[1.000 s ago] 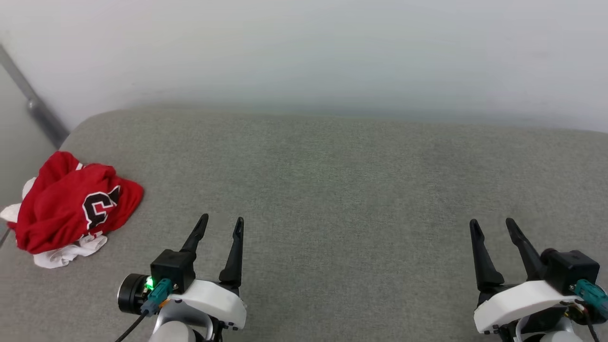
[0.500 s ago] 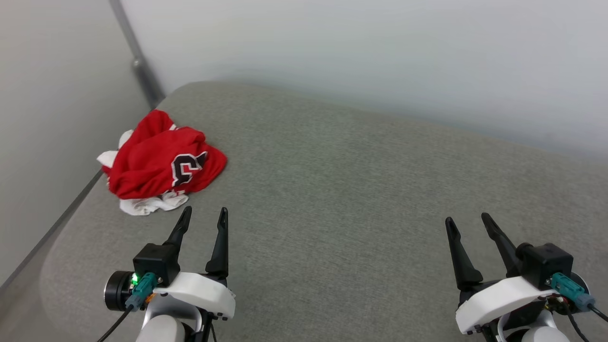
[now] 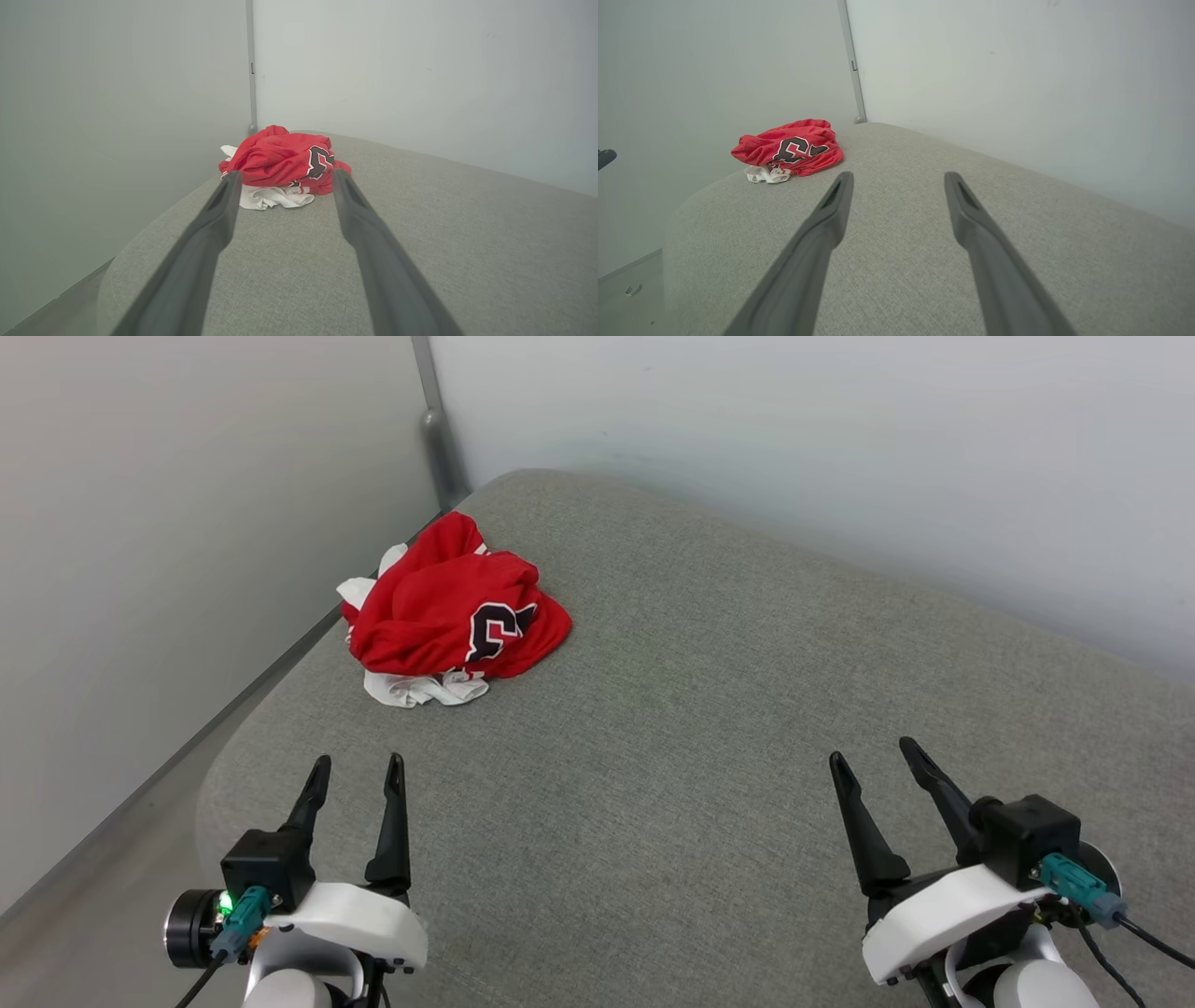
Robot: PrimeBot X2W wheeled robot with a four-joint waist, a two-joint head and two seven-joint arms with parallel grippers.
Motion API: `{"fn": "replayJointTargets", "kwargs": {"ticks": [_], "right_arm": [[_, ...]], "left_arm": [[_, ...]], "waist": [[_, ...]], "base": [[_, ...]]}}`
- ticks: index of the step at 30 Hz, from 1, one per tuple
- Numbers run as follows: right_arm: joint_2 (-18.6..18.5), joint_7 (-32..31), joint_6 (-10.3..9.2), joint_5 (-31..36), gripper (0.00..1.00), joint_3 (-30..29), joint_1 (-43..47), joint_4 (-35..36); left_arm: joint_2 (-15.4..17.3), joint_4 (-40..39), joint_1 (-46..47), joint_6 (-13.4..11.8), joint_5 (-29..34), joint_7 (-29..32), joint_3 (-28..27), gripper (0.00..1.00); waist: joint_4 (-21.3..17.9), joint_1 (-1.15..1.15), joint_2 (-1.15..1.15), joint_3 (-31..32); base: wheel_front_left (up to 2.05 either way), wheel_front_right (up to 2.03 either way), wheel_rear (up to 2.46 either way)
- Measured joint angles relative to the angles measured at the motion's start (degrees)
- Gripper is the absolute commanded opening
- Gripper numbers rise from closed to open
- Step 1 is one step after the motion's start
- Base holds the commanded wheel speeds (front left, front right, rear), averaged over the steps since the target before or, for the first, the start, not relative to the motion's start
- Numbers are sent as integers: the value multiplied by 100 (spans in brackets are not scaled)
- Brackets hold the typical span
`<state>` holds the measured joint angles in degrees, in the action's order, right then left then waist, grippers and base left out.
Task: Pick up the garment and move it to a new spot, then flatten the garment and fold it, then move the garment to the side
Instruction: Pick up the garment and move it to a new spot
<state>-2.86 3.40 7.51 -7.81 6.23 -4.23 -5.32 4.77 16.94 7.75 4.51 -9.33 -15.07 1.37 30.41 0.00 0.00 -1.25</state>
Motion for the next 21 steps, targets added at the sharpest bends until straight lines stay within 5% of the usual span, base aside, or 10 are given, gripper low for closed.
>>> {"fn": "replayJointTargets", "kwargs": {"ticks": [12, 21], "right_arm": [[-1, -103, -1, 118, 100, 86, -58, 80], [-23, -382, 0, 355, 100, 293, -483, 381]], "left_arm": [[-11, 126, 322, 4, -3, 0, -75, 100], [410, 372, 2006, 59, -177, 65, -330, 100]], "waist": [[-50, 0, 0, -108], [-559, 0, 0, -606]], "base": [[0, 0, 0], [0, 0, 0]]}}
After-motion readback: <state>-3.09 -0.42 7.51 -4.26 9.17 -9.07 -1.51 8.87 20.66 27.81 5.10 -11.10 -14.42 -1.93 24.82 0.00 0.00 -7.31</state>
